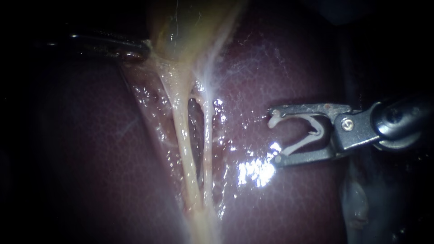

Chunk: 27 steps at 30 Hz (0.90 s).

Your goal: Clipping first clip left tube

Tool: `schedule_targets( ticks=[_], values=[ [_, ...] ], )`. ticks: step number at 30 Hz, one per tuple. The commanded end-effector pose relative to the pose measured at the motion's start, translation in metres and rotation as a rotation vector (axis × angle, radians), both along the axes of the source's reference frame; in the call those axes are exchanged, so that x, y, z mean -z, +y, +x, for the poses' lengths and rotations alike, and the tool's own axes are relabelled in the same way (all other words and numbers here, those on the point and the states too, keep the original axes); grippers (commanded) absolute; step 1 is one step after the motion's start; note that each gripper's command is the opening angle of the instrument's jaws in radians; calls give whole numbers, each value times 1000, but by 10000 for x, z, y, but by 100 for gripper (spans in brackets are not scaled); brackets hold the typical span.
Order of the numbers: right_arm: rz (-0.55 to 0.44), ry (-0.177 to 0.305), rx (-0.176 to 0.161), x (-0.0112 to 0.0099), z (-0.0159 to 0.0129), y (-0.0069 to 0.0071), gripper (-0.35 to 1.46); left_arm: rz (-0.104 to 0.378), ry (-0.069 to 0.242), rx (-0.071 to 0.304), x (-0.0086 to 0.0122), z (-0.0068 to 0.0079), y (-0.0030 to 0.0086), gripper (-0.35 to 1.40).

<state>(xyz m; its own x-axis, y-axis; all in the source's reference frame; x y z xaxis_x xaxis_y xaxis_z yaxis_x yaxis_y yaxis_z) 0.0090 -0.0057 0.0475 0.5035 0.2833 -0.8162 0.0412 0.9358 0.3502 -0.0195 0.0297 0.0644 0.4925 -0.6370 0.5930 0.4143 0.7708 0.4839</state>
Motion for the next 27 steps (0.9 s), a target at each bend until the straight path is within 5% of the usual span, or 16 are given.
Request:
schedule_targets(
  ticks=[1,9,27],
  values=[
    [0,0,0,0,0,0,50,0,0,0,0,0,0,-35],
    [75,51,9,-2,15,-4,50,0,0,0,0,0,0,-35],
    [320,131,-10,-55,88,-54,50,0,0,0,-2,0,1,-35]
  ],
)
